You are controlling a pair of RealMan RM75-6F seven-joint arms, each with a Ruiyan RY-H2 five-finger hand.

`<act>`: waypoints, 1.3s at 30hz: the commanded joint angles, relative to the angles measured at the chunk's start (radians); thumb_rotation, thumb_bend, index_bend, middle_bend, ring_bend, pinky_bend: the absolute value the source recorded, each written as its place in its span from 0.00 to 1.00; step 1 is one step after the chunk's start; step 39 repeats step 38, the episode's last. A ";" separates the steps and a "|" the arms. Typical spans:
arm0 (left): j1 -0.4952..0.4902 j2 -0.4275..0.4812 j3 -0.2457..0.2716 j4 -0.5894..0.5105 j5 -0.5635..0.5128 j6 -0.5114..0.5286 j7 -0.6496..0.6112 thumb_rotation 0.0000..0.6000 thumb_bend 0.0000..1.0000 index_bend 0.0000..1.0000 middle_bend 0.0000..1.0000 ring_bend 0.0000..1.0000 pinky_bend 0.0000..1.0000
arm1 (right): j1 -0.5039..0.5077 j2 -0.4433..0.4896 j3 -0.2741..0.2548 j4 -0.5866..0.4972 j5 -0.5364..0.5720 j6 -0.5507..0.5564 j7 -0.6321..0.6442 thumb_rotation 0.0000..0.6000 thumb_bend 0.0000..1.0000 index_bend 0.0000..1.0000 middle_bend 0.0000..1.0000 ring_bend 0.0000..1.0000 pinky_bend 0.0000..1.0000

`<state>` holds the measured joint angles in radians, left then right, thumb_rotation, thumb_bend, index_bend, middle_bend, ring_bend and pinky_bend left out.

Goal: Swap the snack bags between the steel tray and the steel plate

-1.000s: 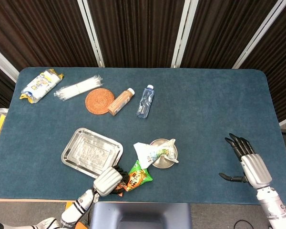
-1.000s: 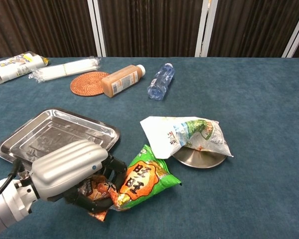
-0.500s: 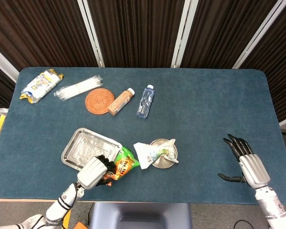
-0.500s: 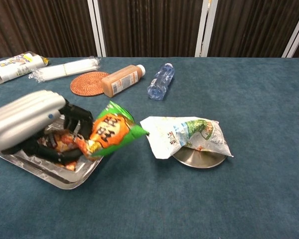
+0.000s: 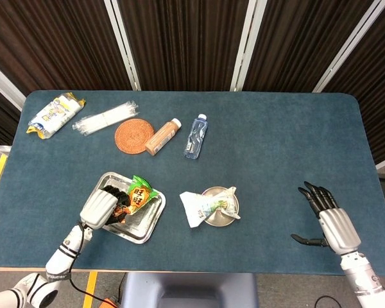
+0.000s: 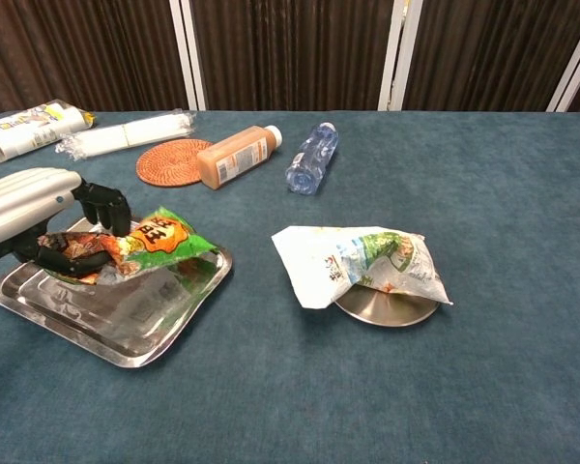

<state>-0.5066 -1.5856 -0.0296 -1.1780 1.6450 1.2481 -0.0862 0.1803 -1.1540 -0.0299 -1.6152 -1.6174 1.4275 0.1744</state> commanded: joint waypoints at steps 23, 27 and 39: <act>0.220 0.363 0.105 -0.363 -0.034 0.205 0.019 1.00 0.35 0.00 0.00 0.00 0.11 | -0.051 0.006 -0.010 -0.037 -0.019 0.047 -0.135 1.00 0.11 0.00 0.01 0.00 0.03; 0.355 0.321 0.077 -0.257 -0.047 0.437 0.036 1.00 0.36 0.00 0.00 0.00 0.07 | -0.106 -0.006 -0.003 -0.056 -0.014 0.131 -0.272 1.00 0.11 0.00 0.00 0.00 0.00; 0.392 0.366 0.056 -0.254 -0.065 0.432 0.011 1.00 0.38 0.00 0.00 0.00 0.03 | -0.131 -0.027 0.001 -0.073 -0.008 0.131 -0.389 1.00 0.11 0.00 0.00 0.00 0.00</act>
